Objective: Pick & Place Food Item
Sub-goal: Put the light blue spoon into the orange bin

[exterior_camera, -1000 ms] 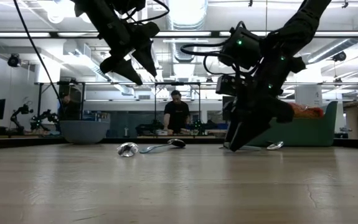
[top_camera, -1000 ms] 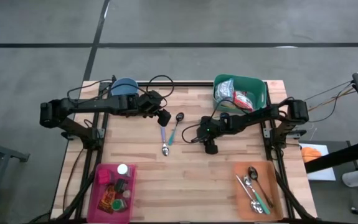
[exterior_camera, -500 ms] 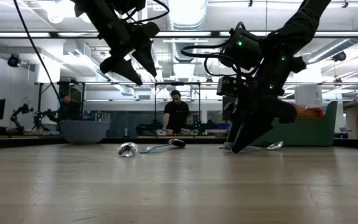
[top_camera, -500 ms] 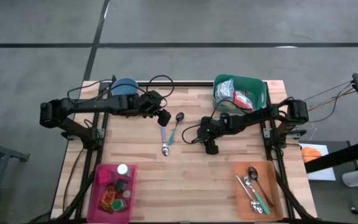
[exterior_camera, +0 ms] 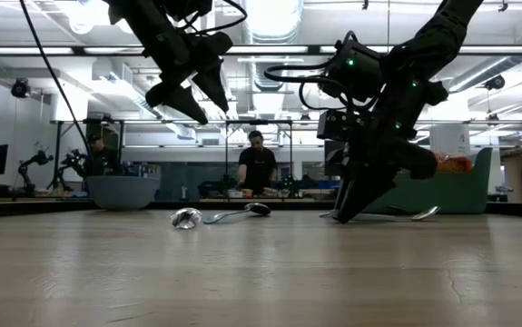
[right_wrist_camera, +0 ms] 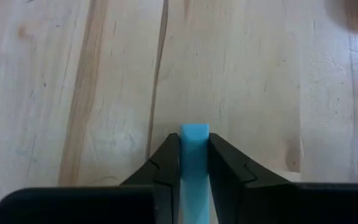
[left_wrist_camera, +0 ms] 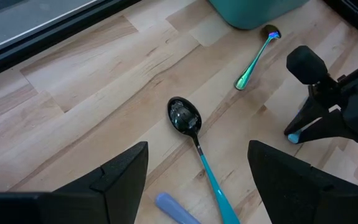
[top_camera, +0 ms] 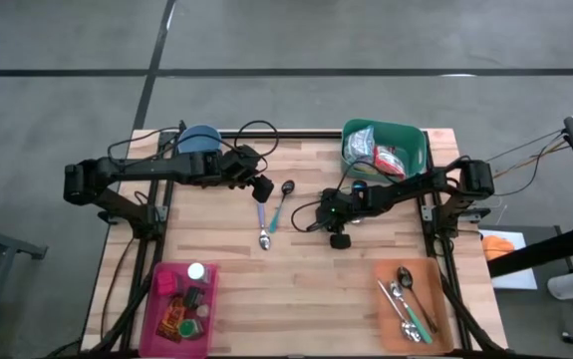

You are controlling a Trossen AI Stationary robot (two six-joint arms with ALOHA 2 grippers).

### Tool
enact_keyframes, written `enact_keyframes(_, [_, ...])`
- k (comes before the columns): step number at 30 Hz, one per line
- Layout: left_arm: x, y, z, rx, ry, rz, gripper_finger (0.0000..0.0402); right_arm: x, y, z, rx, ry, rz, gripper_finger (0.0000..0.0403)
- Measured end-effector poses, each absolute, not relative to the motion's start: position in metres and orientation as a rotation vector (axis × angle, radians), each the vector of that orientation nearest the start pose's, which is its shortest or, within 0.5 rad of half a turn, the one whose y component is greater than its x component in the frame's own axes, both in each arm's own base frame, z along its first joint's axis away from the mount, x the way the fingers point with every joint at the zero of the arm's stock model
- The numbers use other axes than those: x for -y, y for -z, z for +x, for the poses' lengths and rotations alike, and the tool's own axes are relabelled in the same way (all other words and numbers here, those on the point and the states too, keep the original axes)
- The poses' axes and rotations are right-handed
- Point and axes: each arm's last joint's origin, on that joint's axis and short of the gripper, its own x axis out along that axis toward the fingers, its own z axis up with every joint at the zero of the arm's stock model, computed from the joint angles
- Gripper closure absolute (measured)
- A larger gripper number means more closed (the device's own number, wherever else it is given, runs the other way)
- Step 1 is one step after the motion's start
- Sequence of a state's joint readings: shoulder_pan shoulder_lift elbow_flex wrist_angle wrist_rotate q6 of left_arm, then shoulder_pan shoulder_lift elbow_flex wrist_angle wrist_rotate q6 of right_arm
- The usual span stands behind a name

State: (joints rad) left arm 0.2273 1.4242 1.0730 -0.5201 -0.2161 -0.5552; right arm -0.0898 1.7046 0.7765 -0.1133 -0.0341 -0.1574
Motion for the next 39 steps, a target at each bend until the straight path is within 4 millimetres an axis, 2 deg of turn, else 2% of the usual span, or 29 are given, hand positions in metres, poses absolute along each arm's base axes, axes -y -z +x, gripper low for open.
enact_keyframes(21, [-0.072,-0.263,0.285,-0.74,-0.648,-0.515,0.0122,0.027,-0.126,0.3,-1.04,-0.014,-0.087,0.0341])
enact_keyframes(30, [-0.072,-0.263,0.285,-0.74,-0.647,-0.515,0.0122,0.026,-0.15,0.305,-1.02,-0.018,-0.089,0.0339])
enact_keyframes(35, [-0.072,-0.263,0.285,-0.74,-0.647,-0.515,0.0122,0.021,-0.169,0.307,-1.059,-0.02,-0.063,0.0339])
enact_keyframes(39, [-0.072,-0.263,0.285,-0.74,-0.648,-0.515,0.0122,0.013,-0.193,0.307,-1.107,-0.016,-0.02,0.0339])
